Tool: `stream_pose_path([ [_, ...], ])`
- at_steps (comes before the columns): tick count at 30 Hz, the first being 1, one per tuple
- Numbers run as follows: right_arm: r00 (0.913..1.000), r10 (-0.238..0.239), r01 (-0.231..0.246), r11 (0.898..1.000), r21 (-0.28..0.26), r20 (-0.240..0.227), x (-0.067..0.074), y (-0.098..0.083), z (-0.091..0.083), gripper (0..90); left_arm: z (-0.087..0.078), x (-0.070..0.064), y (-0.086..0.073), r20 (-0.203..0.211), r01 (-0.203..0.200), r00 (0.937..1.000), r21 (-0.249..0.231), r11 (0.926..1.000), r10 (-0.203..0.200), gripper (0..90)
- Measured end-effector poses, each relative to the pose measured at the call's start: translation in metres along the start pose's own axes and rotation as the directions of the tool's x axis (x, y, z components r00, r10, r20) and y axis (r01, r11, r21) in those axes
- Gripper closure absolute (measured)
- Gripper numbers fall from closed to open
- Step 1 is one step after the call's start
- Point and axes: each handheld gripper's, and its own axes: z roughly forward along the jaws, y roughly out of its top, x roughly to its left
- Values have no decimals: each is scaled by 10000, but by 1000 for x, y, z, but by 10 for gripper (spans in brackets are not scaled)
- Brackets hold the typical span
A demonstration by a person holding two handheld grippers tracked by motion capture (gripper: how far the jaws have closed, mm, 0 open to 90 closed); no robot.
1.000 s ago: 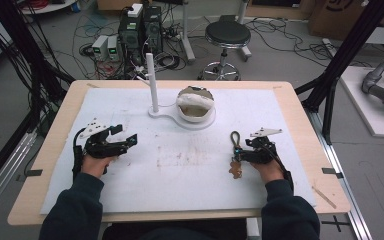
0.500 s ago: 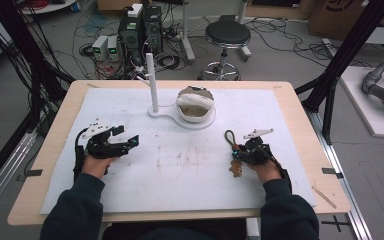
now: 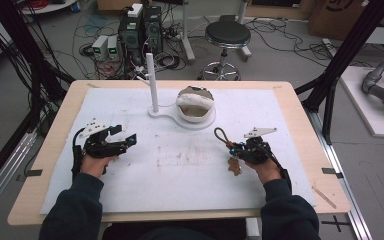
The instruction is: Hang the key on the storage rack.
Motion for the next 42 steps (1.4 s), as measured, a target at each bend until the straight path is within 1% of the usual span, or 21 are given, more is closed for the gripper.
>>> stream_pose_path([
  [1,9998,43,-50,9993,-360,-203,2,2,-3,787,-1,1,0,-31,18,10000,-18,10000,-19,225],
  [3,9988,-25,-19,9962,-866,-499,4,5,-6,787,-3,2,1,-84,58,9999,-120,9999,-59,225],
  [8,9961,-104,-57,9833,-1817,-879,13,18,-11,787,-7,4,1,-150,16,9999,-231,9997,-20,225],
  [10,9942,-193,-29,9786,-2059,-1057,17,25,-11,787,-8,5,1,-172,40,9998,-251,9997,-44,225],
  [13,9923,-323,34,9720,-2351,-1192,28,37,-9,786,-9,7,1,-230,59,9997,-257,9997,-65,225],
  [14,9921,-383,79,9695,-2451,-1196,29,41,-7,787,-10,8,1,-261,70,9996,-265,9996,-77,225],
  [15,9921,-383,79,9695,-2451,-1196,29,41,-7,787,-10,8,1,-261,70,9996,-265,9996,-77,225],
  [16,9907,-434,78,9643,-2646,-1288,35,50,-3,787,-10,8,1,-286,101,9995,-301,9995,-110,225],
  [19,9879,-470,24,9577,-2878,-1481,43,67,4,787,-10,8,1,-290,92,9995,-298,9995,-101,225],
  [22,9857,-700,202,9523,-3044,-1535,52,85,11,787,-10,8,1,-273,70,9996,-272,9996,-78,225],
  [26,9841,-1023,517,9470,-3169,-1451,62,109,18,787,-10,9,1,-260,65,9996,-266,9996,-72,227],
  [27,9835,-1166,658,9426,-3273,-1381,65,117,21,787,-10,9,1,-260,65,9996,-266,9996,-72,227],
  [30,9837,-1232,702,9340,-3504,-1313,71,136,26,787,-10,9,1,-265,74,9996,-295,9995,-82,227],
  [31,9825,-1267,707,9317,-3562,-1363,73,142,28,787,-10,9,1,-260,75,9996,-307,9995,-83,227],
  [34,9807,-1469,906,9259,-3668,-1287,80,159,35,787,-10,9,1,-234,96,9997,-319,9994,-104,227],
  [35,9807,-1469,906,9259,-3668,-1287,80,159,35,787,-10,9,1,-234,96,9997,-319,9994,-104,227],
  [36,9791,-1563,981,9236,-3706,-1305,85,168,40,787,-10,9,1,-214,102,9997,-318,9994,-109,227],
  [37,9791,-1563,981,9236,-3706,-1305,85,168,40,787,-10,9,1,-226,104,9997,-339,9994,-112,227],
  [38,9780,-1682,1129,9242,-3648,-1233,90,176,45,787,-10,9,1,-226,100,9997,-325,9994,-107,228],
  [40,9766,-1776,1214,9210,-3702,-1216,95,182,51,787,-11,9,1,-218,104,9997,-337,9994,-111,227],
  [42,9769,-1823,1310,9229,-3622,-1111,98,188,58,787,-10,9,1,-207,86,9997,-337,9994,-93,228],
])
